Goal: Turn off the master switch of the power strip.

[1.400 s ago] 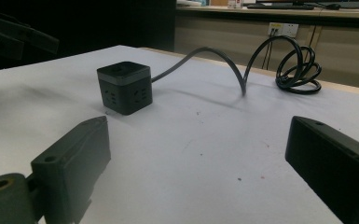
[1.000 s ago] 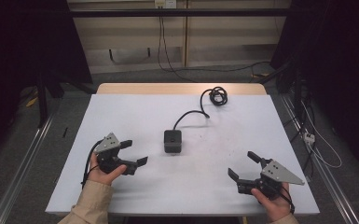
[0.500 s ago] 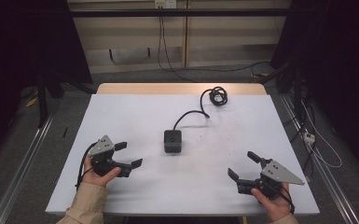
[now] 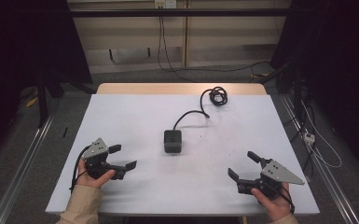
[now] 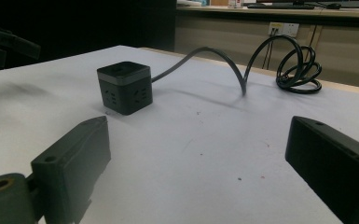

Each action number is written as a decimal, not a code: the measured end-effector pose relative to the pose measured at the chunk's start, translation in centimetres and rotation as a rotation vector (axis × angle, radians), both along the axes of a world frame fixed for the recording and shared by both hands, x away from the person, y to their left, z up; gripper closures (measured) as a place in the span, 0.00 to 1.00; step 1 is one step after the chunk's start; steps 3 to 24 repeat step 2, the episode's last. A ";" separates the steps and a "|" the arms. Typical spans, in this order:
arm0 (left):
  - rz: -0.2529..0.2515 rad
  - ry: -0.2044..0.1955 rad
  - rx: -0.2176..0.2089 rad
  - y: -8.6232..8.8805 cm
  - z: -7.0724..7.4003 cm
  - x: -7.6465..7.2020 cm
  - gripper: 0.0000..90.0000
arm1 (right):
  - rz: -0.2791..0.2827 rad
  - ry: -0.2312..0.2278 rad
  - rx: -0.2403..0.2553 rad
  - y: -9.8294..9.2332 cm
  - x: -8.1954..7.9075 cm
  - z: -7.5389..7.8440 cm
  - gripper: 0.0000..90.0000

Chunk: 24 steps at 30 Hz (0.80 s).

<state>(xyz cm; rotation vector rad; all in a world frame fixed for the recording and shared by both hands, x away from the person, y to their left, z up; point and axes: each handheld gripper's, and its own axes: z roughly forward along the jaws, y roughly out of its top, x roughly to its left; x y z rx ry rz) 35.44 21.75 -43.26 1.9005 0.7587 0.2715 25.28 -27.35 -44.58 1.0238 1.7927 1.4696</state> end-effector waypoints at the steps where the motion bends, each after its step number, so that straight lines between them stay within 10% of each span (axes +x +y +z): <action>1: 0.000 0.002 0.001 0.0 -0.1 0.0 0.06 | 0.001 0.002 0.000 0.0 0.0 0.0 0.07; 24: 0.002 0.003 0.006 0.0 -0.1 0.0 0.06 | 0.001 0.002 -0.001 0.0 0.0 0.0 0.07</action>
